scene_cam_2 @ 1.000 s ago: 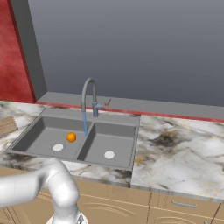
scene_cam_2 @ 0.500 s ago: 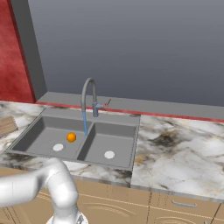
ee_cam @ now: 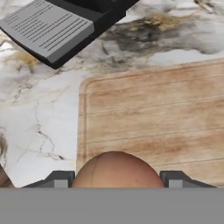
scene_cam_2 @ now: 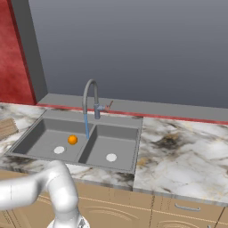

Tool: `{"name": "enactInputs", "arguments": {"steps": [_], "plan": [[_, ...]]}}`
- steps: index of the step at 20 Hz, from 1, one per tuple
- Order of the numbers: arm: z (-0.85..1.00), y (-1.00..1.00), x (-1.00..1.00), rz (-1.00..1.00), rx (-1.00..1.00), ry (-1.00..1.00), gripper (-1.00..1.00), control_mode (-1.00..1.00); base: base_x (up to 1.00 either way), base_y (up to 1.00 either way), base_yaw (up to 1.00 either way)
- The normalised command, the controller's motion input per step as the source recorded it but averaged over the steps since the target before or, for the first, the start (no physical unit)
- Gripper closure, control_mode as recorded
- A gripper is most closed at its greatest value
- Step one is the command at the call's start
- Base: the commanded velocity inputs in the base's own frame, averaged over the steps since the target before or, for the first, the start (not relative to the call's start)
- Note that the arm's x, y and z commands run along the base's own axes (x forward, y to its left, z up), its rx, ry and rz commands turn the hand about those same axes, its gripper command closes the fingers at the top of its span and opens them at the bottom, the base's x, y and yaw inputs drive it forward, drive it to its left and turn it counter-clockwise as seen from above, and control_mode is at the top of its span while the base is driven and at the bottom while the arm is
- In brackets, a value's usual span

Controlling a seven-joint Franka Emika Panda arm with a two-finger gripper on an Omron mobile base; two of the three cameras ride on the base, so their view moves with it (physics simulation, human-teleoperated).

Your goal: Pick the peach, orange from the sink and place them on the cutting board to airdry. Then turn off the sink faucet.

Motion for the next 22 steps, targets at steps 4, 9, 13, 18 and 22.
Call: {"name": "enactInputs", "arguments": {"steps": [4,9,13,18,22], "plan": [[-0.11,0.01,0.01,0.00,0.00,0.00,1.00,-1.00,0.00,0.00,0.00],[-0.11,0.00,0.08,0.00,0.00,0.00,1.00,-1.00,0.00,0.00,0.00],[-0.19,0.03,0.05,0.00,0.00,0.00,1.00,-1.00,0.00,0.00,0.00],[-0.23,0.09,0.11,0.00,0.00,0.00,1.00,-1.00,0.00,0.00,0.00],[-0.22,0.06,0.16,0.00,0.00,0.01,1.00,-1.00,0.00,0.00,0.00]]}}
